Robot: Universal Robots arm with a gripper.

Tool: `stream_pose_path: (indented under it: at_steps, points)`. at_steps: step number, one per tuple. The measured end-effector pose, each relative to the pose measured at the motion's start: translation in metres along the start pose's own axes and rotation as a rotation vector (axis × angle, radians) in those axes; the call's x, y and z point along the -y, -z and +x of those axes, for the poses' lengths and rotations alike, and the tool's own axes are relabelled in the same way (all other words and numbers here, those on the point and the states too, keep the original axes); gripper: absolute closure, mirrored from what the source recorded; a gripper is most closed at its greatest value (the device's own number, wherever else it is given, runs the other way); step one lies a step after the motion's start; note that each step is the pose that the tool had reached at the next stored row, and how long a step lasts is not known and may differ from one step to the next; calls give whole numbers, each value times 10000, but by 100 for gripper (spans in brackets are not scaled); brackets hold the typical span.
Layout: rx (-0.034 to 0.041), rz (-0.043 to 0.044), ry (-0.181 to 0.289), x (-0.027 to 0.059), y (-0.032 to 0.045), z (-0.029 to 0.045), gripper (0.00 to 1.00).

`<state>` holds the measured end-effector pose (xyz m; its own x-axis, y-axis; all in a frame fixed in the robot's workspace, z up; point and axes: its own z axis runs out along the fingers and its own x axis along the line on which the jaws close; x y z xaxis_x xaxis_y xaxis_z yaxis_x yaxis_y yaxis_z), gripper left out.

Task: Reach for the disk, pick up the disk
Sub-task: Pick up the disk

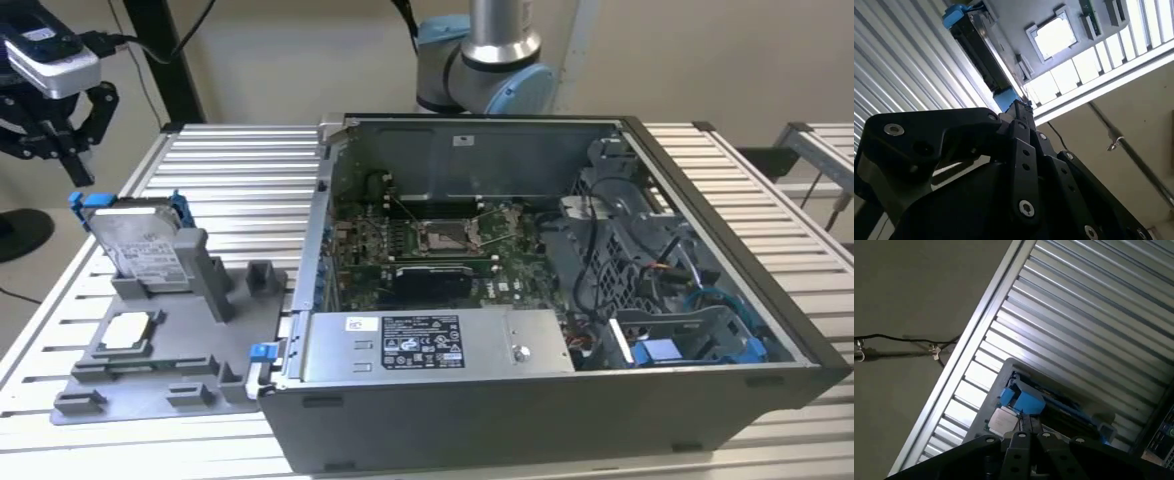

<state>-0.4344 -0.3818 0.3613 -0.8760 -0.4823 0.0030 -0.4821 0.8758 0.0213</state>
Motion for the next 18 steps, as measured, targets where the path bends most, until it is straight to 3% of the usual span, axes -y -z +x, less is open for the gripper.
stream_pose_path:
  at_steps: [18]
  points:
    - [-86, 57, 2821, -2, 0, 0, 100]
